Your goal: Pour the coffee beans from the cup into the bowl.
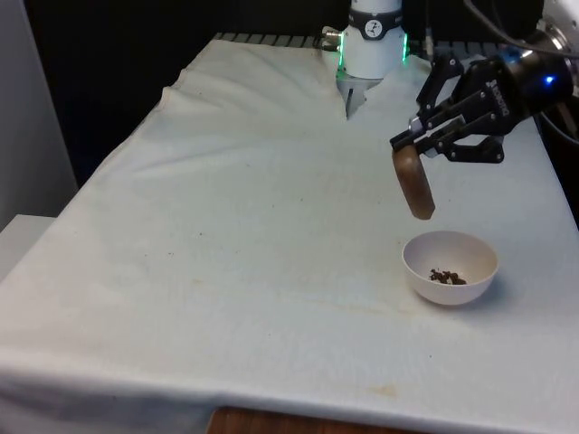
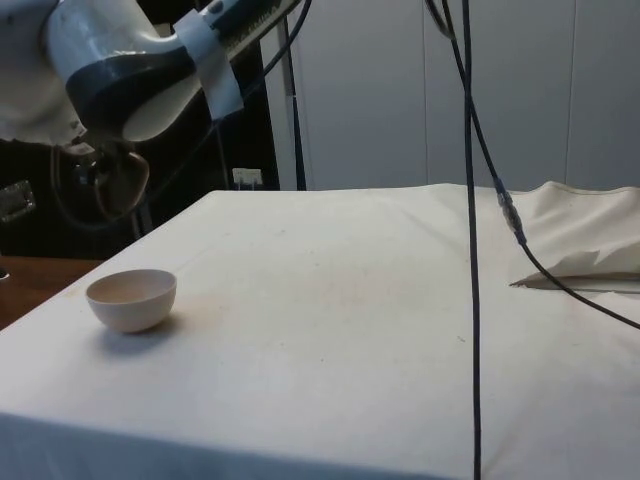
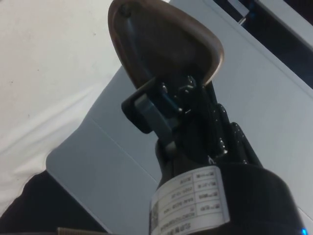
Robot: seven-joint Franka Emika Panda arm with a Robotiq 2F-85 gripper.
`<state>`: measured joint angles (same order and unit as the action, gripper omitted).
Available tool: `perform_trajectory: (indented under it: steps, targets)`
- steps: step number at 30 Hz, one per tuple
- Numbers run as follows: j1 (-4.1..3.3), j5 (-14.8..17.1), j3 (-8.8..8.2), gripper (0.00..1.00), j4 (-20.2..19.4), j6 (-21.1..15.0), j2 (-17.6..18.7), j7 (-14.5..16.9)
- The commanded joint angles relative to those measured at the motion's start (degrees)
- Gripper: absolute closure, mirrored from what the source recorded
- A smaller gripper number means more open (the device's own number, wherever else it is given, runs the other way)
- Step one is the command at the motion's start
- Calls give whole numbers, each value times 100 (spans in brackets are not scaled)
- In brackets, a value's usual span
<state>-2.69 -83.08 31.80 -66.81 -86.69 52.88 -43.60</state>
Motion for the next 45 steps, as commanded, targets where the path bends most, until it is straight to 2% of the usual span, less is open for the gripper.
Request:
perform_trajectory:
  steps: [1, 3, 4, 5, 11, 12, 13, 14, 21, 22, 23, 30, 31, 32, 39, 40, 41, 45]
  targets:
    - [92, 57, 52, 98, -74, -138, -46, -29]
    - [120, 109, 52, 98, -74, -172, -57, -52]
    - [57, 103, 0, 98, 0, -74, -17, -34]
    - [138, 155, 57, 98, -86, -201, -69, -80]
    - [166, 350, 63, 98, -109, -252, -115, -189]
    - [166, 378, 69, 98, -109, -258, -120, -212]
    - [92, 355, 6, 98, -29, -132, -74, -189]
    - [172, 407, 63, 98, -109, -264, -126, -229]
    - [201, 693, 69, 98, -212, -304, -235, -407]
    - [120, 653, 6, 98, -120, -178, -178, -367]
    - [201, 728, 63, 98, -223, -309, -246, -424]
    - [252, 985, 57, 98, -338, -407, -350, -602]
    - [178, 957, 0, 98, -258, -269, -298, -573]
    - [264, 1014, 57, 98, -355, -424, -361, -625]
    - [315, 1243, 57, 98, -458, -527, -441, -785]
    - [241, 1220, 0, 98, -367, -378, -390, -751]
    - [327, 1266, 57, 98, -476, -539, -453, -802]
    - [384, 1421, 46, 98, -653, -642, -567, -905]
